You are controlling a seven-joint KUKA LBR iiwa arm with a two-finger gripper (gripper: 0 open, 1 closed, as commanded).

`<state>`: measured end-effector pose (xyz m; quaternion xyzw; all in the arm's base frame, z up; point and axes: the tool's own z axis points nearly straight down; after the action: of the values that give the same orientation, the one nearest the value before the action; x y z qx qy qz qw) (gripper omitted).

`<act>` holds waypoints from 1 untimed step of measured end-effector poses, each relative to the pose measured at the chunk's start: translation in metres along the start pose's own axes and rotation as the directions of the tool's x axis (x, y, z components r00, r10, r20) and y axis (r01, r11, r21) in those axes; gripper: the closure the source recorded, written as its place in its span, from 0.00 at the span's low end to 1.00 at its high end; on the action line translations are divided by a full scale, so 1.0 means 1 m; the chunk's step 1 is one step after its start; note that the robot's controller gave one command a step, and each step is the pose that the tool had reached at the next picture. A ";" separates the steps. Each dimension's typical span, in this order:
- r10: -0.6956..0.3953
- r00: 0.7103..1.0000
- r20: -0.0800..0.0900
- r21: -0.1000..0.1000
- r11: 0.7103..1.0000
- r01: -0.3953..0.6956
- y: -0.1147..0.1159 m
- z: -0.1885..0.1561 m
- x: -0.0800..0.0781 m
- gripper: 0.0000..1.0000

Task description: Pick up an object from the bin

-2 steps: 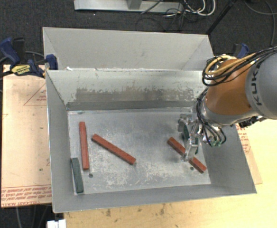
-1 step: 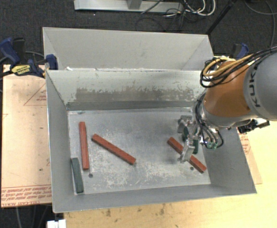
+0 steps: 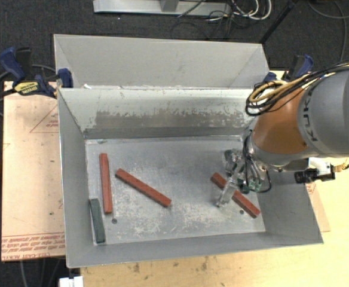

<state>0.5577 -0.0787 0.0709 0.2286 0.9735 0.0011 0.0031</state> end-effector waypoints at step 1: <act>-0.002 1.000 -0.002 0.002 1.000 0.002 0.001 -0.001 -0.001 0.00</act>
Offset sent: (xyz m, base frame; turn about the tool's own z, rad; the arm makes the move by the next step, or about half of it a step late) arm 0.0000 0.0000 0.0000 0.0000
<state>0.5587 -0.0783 0.0715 0.2274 0.9738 0.0005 0.0017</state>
